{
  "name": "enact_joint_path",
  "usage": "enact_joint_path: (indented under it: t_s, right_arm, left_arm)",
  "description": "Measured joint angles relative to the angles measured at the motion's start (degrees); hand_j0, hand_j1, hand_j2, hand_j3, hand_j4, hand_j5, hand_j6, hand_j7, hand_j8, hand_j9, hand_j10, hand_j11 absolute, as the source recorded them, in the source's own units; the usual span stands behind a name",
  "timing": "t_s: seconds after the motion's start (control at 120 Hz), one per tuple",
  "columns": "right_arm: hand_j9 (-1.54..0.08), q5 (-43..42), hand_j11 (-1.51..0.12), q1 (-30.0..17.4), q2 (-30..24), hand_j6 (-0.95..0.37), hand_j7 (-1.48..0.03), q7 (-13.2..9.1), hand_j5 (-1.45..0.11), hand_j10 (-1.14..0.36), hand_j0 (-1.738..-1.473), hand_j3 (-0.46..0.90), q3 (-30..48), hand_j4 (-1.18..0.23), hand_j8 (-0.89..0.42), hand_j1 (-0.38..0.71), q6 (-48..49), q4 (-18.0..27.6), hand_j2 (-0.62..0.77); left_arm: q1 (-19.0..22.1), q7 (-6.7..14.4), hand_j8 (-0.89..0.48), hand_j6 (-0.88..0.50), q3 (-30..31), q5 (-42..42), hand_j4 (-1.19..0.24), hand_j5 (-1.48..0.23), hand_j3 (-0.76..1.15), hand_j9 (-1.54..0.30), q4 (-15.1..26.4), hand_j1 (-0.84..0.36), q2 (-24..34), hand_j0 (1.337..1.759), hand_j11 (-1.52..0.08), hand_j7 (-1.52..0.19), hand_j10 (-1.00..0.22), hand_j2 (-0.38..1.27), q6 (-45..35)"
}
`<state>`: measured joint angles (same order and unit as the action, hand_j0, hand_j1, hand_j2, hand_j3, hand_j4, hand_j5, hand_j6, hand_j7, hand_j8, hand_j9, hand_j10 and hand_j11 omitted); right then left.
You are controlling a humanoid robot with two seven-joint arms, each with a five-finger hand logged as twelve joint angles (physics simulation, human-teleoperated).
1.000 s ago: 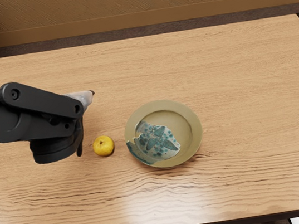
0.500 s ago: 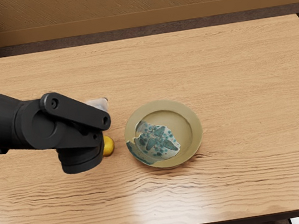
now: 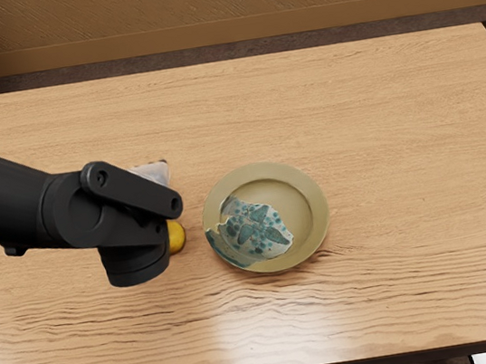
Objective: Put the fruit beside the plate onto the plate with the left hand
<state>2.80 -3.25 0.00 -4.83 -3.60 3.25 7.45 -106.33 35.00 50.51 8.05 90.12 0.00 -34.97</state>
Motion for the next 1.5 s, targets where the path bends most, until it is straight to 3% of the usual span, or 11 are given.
enact_joint_path:
  t_s: [0.3, 0.892, 1.5]
  right_arm:
    - [-0.03, 0.0, -0.03, 0.0, 0.0, -0.02, -0.03, 0.0, -0.03, -0.02, -1.658, 0.0, 0.0, -0.02, -0.02, -0.32, 0.0, 0.0, 0.0]
    - [-0.03, 0.0, -0.03, 0.0, 0.0, -0.02, -0.03, 0.0, -0.03, -0.02, -1.658, 0.0, 0.0, -0.02, -0.02, -0.32, 0.0, 0.01, 0.0]
    - [-0.03, 0.0, -0.03, 0.0, 0.0, -0.02, -0.03, 0.0, -0.03, -0.02, -1.658, 0.0, 0.0, -0.02, -0.02, -0.32, 0.0, 0.01, 0.0]
  left_arm:
    - [1.3, -0.29, 0.0, 0.0, 0.34, 0.05, 0.0, 0.0, 0.0, 0.0, -2.05, 0.35, 0.0, 1.658, 0.0, 0.0, 0.0, 0.0, -0.03]
    - [3.06, -6.21, 0.0, 0.0, 0.05, 0.3, 0.0, 0.0, 0.0, 0.0, -2.28, 0.35, 0.0, 1.658, 0.0, 0.0, 0.0, 0.0, -0.03]
    - [2.98, -6.99, -0.05, -0.05, 1.81, 3.12, -0.05, -0.06, 0.0, -0.06, -0.48, 0.29, 0.0, 1.658, -0.06, -0.06, -0.05, 0.01, -0.03]
